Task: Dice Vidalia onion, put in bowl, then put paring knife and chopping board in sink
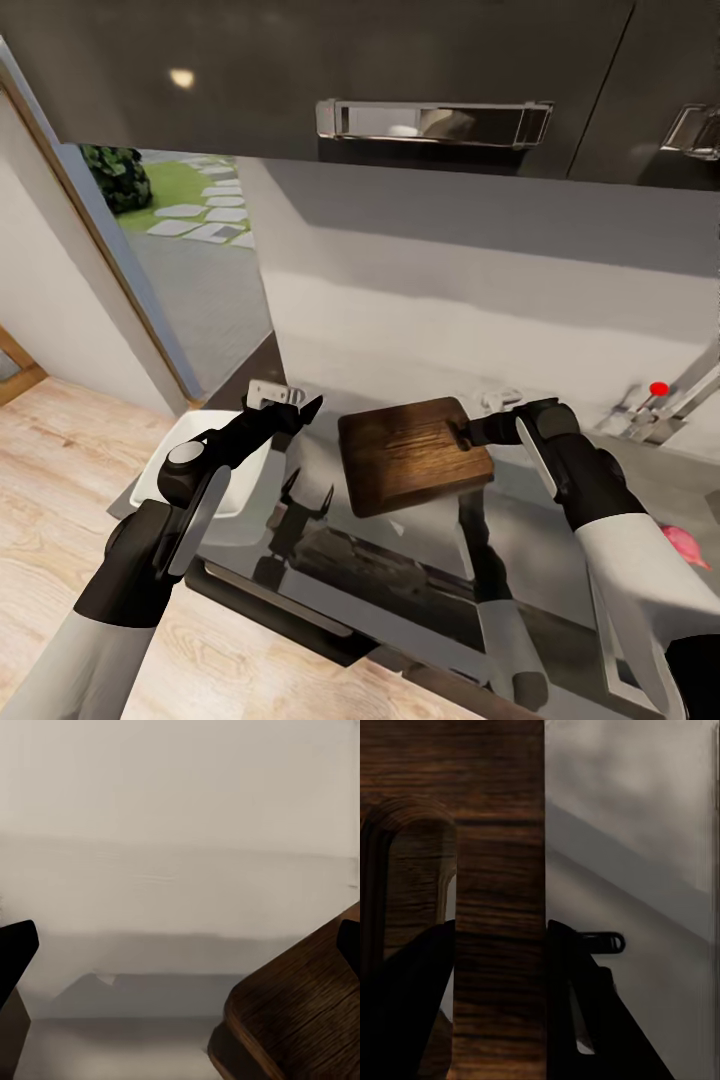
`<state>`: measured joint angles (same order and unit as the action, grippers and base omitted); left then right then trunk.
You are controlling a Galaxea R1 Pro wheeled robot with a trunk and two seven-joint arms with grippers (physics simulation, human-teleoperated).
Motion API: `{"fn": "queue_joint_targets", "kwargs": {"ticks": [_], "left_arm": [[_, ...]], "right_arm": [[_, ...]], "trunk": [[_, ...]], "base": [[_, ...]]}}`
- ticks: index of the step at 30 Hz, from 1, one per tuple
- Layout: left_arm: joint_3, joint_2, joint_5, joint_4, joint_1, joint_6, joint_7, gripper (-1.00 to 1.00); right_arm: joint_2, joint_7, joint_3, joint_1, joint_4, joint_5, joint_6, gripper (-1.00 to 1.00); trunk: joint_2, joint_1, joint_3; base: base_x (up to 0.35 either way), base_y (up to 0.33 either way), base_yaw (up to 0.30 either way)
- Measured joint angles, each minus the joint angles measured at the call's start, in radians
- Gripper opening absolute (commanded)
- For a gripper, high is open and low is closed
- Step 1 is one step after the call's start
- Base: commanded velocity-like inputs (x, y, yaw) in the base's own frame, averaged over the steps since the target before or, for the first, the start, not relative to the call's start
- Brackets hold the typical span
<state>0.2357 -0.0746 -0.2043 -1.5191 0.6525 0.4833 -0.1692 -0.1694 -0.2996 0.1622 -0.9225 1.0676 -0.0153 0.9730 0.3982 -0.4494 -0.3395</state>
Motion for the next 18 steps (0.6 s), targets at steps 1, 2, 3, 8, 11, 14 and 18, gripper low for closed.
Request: {"fn": "queue_joint_targets", "kwargs": {"ticks": [1, 2, 3, 8, 11, 14, 18], "left_arm": [[0.000, 0.000, 0.000, 0.000, 0.000, 0.000, 0.000, 1.00], [0.000, 0.000, 0.000, 0.000, 0.000, 0.000, 0.000, 1.00], [0.000, 0.000, 0.000, 0.000, 0.000, 0.000, 0.000, 1.00], [0.000, 0.000, 0.000, 0.000, 0.000, 0.000, 0.000, 1.00], [0.000, 0.000, 0.000, 0.000, 0.000, 0.000, 0.000, 1.00], [0.000, 0.000, 0.000, 0.000, 0.000, 0.000, 0.000, 1.00], [0.000, 0.000, 0.000, 0.000, 0.000, 0.001, 0.000, 1.00]], "right_arm": [[0.000, 0.000, -0.005, 0.000, 0.000, 0.000, 0.000, -1.00], [0.000, 0.000, -0.014, 0.000, 0.001, 0.000, 0.000, -1.00], [0.000, 0.000, -0.020, 0.000, 0.001, -0.002, 0.000, -1.00], [0.000, 0.000, -0.060, 0.000, 0.001, 0.000, 0.000, -1.00], [0.000, 0.000, -0.064, 0.000, 0.000, -0.007, 0.000, -1.00], [0.000, 0.000, -0.064, 0.000, 0.000, 0.000, 0.001, -1.00], [0.000, 0.000, -0.064, 0.000, 0.000, -0.001, 0.001, -1.00]], "trunk": [[0.000, 0.000, 0.002], [0.000, 0.000, 0.003], [0.000, 0.000, 0.005], [0.000, 0.000, 0.011], [0.000, 0.000, 0.012], [0.000, 0.000, 0.012], [0.000, 0.000, 0.012]], "base": [[0.000, 0.000, 0.000], [0.000, 0.000, 0.000], [0.000, 0.000, 0.000], [0.000, 0.000, 0.000], [0.000, 0.105, 0.000], [0.000, 0.245, 0.000], [0.000, 0.283, 0.000]]}}
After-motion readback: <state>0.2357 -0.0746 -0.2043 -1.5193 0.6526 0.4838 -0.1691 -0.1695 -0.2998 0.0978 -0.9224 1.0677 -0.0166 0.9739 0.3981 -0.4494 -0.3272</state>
